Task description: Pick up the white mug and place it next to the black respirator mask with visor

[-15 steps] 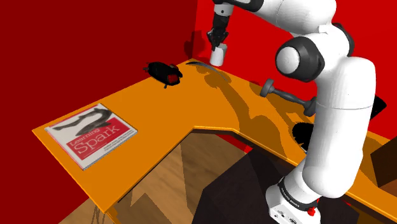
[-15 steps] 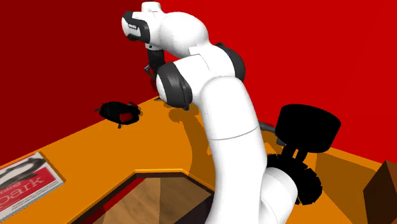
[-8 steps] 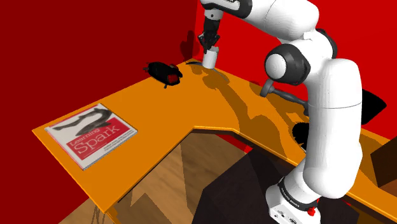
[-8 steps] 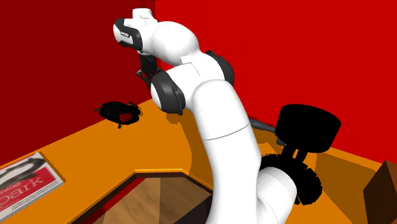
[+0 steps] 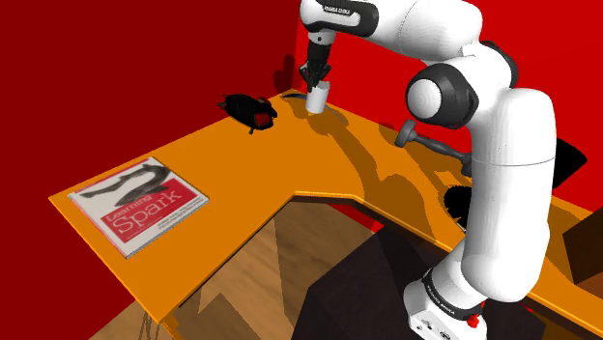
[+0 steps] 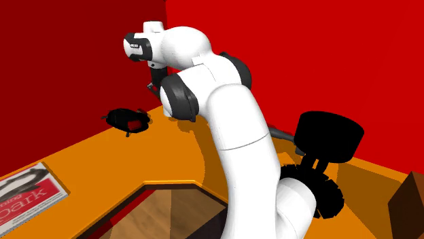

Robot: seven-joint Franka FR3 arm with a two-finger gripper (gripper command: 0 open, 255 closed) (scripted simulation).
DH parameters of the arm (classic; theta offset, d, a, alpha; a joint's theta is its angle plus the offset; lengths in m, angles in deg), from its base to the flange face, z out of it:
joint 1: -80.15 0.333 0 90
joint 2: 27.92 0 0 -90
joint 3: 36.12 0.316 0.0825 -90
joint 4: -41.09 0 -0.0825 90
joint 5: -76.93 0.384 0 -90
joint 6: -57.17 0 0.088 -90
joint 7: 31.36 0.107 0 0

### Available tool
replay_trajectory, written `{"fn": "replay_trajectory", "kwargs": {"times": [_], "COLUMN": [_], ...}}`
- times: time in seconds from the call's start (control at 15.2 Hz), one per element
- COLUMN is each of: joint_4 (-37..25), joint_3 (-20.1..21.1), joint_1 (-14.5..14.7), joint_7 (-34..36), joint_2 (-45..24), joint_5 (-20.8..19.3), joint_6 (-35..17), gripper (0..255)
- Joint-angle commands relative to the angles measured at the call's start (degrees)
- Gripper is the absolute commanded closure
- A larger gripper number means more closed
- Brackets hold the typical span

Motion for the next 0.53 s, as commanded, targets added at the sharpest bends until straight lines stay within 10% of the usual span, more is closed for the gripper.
{"fn": "replay_trajectory", "kwargs": {"times": [0.0,0.46], "joint_4": [2.5,8.5], "joint_3": [0.0,0.1], "joint_1": [0.2,0.8], "joint_7": [-0.1,-0.4], "joint_2": [0.5,0.8], "joint_5": [-0.1,0.0], "joint_6": [-2.1,-7.6], "gripper": [255,255]}}
